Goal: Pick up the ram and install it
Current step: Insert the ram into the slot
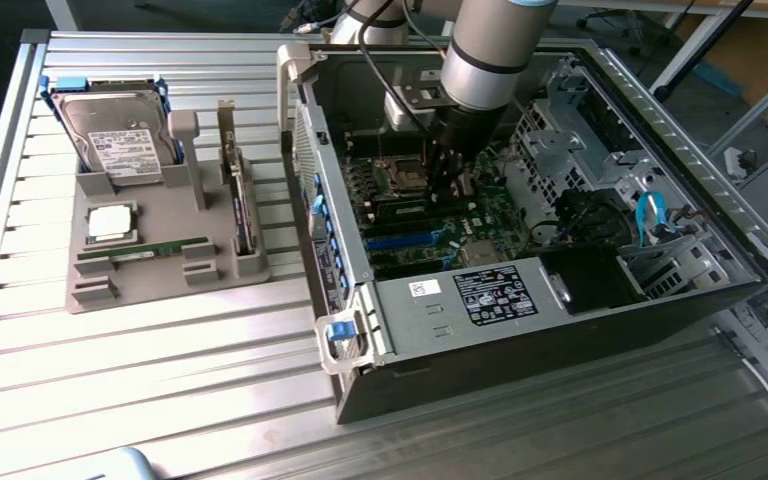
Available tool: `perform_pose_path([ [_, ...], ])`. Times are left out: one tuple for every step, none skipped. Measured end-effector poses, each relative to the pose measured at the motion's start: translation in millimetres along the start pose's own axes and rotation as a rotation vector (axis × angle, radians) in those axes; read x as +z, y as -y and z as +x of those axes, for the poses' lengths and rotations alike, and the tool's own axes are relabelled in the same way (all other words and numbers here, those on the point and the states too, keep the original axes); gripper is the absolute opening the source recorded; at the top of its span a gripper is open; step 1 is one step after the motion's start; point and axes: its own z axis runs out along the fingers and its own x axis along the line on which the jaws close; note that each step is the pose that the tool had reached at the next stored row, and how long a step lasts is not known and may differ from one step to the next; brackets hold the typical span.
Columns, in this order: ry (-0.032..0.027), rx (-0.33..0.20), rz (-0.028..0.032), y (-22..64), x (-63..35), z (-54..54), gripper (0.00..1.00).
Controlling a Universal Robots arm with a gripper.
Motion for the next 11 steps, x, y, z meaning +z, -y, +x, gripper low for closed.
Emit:
perform_pose_path([
  [0.0, 0.0, 0.0, 0.0, 0.0, 0.0, 0.13],
  [0.0, 0.0, 0.0, 0.0, 0.0, 0.0, 0.15],
  [0.0, 0.0, 0.0001, 0.0, 0.0, 0.0, 0.15],
  [0.0, 0.0, 0.0001, 0.0, 0.0, 0.0, 0.21],
  [0.0, 0.0, 0.0001, 0.0, 0.0, 0.0, 0.21],
  [0.0, 0.0, 0.0, 0.0, 0.0, 0.0, 0.21],
  [0.0, 0.0, 0.0001, 0.0, 0.0, 0.0, 0.21],
  [0.0, 0.0, 0.0, 0.0, -0.1, 0.0, 0.21],
  [-0.0001, 0.0, 0.0, 0.0, -0.5, 0.0, 0.21],
  [-0.0002, 0.001, 0.0001, 0.0, -1.1, 0.0, 0.21],
  [-0.0003, 0.001, 0.0001, 0.0, -1.9, 0.0, 0.21],
])
